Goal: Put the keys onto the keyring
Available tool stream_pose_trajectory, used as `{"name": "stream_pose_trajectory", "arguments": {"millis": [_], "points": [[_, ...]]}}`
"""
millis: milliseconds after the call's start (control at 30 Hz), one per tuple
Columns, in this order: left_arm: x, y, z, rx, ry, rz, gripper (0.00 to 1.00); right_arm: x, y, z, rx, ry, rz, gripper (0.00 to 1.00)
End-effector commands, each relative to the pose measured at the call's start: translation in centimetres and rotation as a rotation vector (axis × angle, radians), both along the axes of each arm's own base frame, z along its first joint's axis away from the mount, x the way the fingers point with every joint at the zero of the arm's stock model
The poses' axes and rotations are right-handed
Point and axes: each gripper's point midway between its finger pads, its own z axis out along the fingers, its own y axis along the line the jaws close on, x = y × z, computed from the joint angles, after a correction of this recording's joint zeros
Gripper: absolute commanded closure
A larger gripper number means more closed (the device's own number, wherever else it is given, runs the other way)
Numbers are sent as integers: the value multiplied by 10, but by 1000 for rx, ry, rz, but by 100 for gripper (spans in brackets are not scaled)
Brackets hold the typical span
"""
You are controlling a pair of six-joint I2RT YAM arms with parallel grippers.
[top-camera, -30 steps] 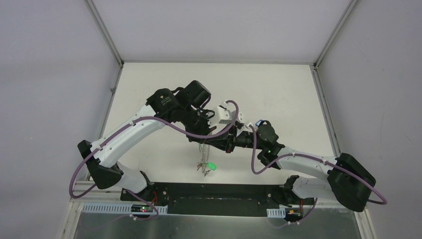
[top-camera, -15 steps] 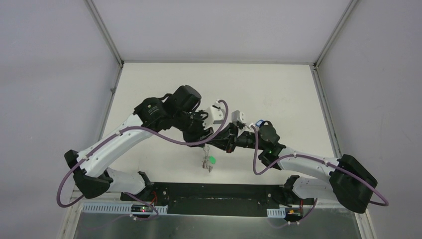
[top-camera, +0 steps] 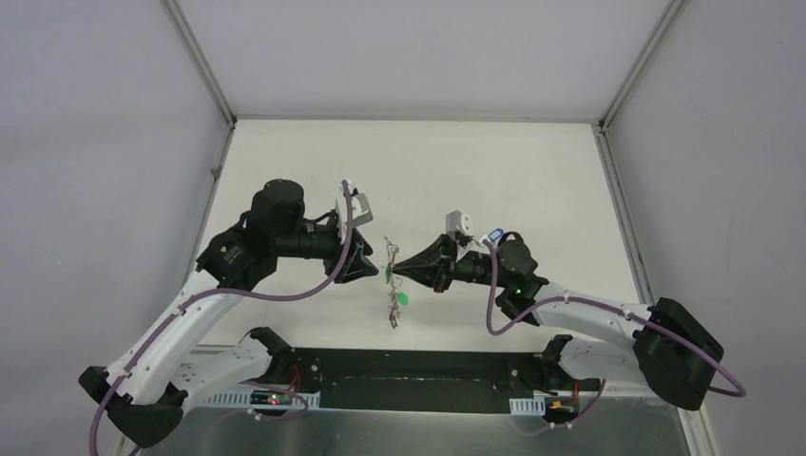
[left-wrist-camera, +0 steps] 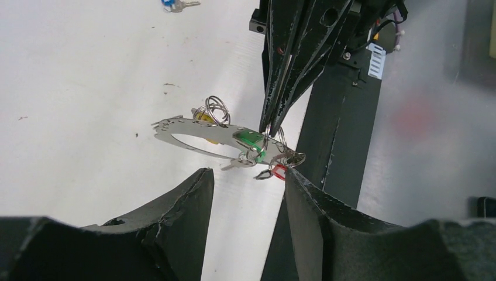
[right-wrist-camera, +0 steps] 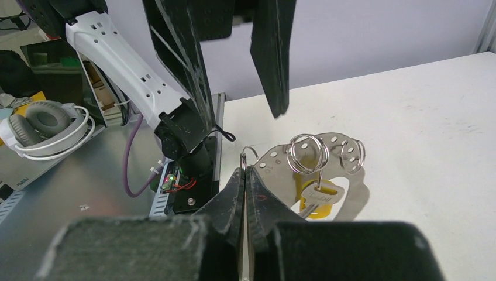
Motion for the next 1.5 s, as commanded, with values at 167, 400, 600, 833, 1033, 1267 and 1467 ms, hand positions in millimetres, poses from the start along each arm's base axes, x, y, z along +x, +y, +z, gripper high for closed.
{"name": "stream_pose_trajectory", "arguments": {"millis": [167,400,600,833,1033,1267,1467], "points": [[-4,-8,14,-207,-269,-95,44,-5,-6,34,102,-52,-2,100],[-10,-6,14,-212,-375,-145,49,-6,-6,33,99,-44,3,100],[-11,-13,6,-201,-361,-207,60,-5,-5,33,99,-40,-1,100],[-7,-18,-6,-176,-323,-227,73,-4,-5,32,98,-38,-4,100],[-9,-17,-18,-143,-295,-251,97,-4,-6,33,101,-38,-9,100],[-20,-14,-29,-114,-264,-297,100,-3,-6,34,104,-42,-13,100],[-28,-14,-36,-110,-227,-316,100,-3,-5,34,105,-41,-11,100]]}}
